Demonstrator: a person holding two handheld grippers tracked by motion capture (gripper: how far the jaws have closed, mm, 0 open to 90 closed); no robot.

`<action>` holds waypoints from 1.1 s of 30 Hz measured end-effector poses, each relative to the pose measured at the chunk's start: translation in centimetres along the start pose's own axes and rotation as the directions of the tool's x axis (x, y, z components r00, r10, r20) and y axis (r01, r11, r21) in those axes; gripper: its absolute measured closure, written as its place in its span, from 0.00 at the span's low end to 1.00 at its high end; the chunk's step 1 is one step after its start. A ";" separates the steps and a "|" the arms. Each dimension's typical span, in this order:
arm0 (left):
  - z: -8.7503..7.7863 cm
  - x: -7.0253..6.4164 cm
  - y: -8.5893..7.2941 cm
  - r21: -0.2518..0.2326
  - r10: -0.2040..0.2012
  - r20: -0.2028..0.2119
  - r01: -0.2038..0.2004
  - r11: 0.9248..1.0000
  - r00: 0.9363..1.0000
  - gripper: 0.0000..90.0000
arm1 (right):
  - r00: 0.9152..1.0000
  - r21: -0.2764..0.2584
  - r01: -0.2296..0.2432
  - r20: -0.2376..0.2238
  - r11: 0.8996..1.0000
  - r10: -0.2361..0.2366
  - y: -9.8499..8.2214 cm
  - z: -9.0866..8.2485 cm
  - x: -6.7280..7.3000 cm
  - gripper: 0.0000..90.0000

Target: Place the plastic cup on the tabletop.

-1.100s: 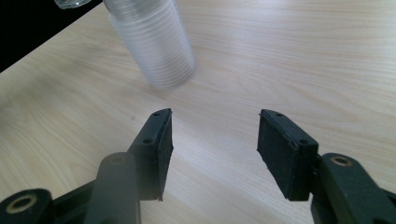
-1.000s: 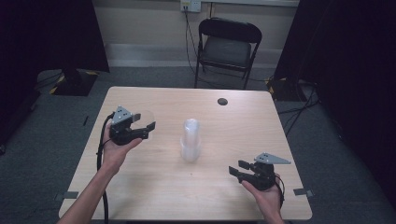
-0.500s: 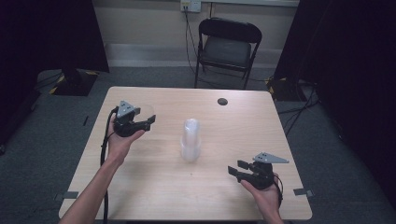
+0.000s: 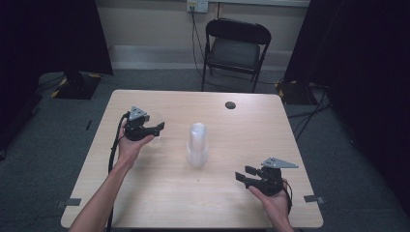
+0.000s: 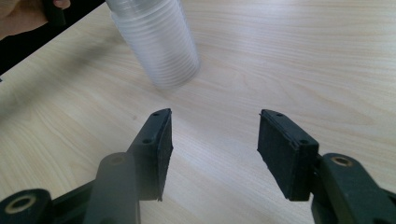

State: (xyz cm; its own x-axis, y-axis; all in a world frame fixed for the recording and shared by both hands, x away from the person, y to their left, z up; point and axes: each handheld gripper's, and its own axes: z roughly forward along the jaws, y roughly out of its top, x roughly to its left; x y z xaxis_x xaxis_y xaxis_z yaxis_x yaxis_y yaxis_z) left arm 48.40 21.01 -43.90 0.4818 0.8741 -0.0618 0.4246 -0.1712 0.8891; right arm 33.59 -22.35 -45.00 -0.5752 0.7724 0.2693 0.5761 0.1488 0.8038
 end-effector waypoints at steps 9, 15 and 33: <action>0.9 -0.2 -1.1 0.008 -0.001 -0.009 0.002 1.000 1.000 0.29 | 1.000 -0.006 -0.002 -0.002 1.000 0.002 0.1 -0.2 -0.2 0.51; 0.9 0.0 -1.7 0.043 0.002 -0.010 -0.002 0.999 1.000 0.29 | 1.000 0.000 -0.001 -0.001 1.000 0.001 0.0 -0.1 -0.2 0.51; 0.8 0.0 -2.8 0.090 0.008 -0.004 -0.008 0.996 1.000 0.19 | 1.000 0.003 0.003 -0.003 1.000 -0.003 0.0 0.0 0.1 0.51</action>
State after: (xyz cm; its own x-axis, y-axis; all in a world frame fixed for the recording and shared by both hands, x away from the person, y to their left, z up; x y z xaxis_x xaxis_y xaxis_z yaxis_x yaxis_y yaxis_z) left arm 47.82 21.07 -46.79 0.4824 0.8744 -0.0525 0.4883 -0.2186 0.8449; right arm 33.56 -22.26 -44.98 -0.5788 0.7699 0.2689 0.5764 0.1530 0.8027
